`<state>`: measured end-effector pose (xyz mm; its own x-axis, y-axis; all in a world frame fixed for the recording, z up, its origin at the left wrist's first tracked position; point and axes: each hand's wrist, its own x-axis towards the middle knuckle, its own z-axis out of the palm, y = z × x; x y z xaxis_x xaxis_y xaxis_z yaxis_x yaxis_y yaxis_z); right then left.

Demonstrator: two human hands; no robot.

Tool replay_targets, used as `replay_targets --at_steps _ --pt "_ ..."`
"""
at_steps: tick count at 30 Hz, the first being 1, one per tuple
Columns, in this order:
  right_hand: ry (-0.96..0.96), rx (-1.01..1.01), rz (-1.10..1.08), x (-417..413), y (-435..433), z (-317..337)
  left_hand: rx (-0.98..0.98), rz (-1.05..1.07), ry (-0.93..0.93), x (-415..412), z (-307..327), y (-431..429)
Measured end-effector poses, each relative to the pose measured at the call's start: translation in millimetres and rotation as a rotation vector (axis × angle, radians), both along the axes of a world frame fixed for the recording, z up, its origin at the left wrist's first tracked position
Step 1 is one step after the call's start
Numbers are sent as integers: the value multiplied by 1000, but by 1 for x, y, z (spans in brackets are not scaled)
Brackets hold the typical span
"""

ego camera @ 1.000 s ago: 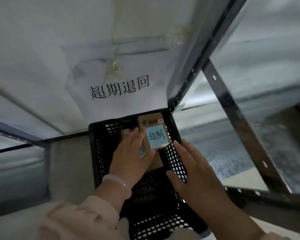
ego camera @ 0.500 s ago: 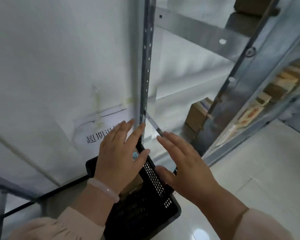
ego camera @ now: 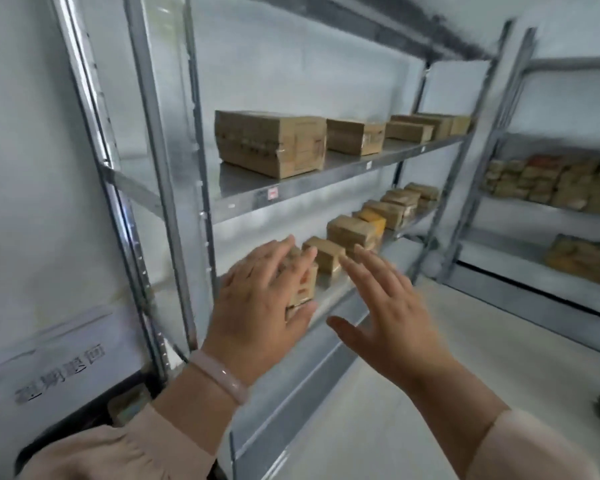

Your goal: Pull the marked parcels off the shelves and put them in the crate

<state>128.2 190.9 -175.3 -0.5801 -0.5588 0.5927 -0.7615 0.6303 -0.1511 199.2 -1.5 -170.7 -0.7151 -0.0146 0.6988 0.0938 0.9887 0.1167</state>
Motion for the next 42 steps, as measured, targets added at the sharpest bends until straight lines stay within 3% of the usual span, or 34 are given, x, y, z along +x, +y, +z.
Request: replay_targets --at_steps 7,15,30,42 --pt "38 21 -242 -44 144 36 -61 -102 35 -80 31 134" --pt "73 19 -361 -113 226 62 -76 -153 40 -173 65 208" --pt "64 -9 -452 -357 267 80 -87 -191 79 -430 80 262" --pt "47 -52 -368 -549 318 72 -102 -116 67 -607 77 317"
